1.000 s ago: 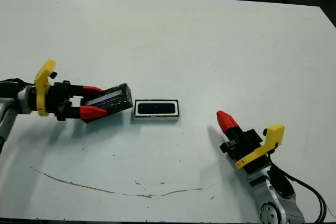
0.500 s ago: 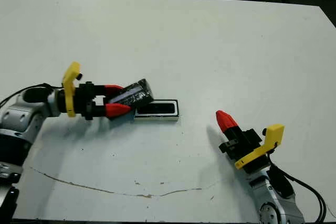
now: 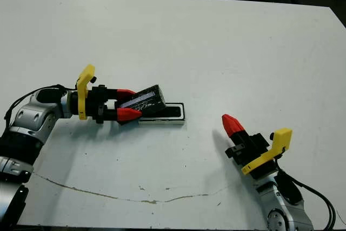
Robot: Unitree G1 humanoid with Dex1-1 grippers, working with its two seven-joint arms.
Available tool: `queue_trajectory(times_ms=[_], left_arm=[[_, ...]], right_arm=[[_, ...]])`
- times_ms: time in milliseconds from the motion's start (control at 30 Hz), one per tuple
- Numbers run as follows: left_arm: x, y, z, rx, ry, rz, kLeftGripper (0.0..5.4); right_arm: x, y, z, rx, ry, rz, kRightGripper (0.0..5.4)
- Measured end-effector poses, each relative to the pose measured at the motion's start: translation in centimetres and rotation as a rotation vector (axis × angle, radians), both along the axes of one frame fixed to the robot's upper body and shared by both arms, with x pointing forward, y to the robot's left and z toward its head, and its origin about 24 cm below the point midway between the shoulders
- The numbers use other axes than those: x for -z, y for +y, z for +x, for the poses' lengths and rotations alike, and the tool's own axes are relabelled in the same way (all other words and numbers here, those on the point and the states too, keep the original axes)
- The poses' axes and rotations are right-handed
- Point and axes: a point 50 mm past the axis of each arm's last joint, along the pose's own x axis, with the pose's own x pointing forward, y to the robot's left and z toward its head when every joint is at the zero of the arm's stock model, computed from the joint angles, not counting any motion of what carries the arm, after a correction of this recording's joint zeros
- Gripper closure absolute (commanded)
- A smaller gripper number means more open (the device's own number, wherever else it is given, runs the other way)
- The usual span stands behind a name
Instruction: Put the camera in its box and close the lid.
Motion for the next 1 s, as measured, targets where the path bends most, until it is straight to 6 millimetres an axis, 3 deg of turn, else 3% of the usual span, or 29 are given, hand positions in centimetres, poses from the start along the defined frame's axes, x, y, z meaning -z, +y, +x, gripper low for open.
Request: queue_trajectory(times_ms=[1000], left_arm=[[0.6, -2.5, 0.0, 0.067, -0.012, -0.030, 2.26]], right_arm=[[0.2, 0.1, 0.0, 0.000, 0.008, -0.008, 5.40]])
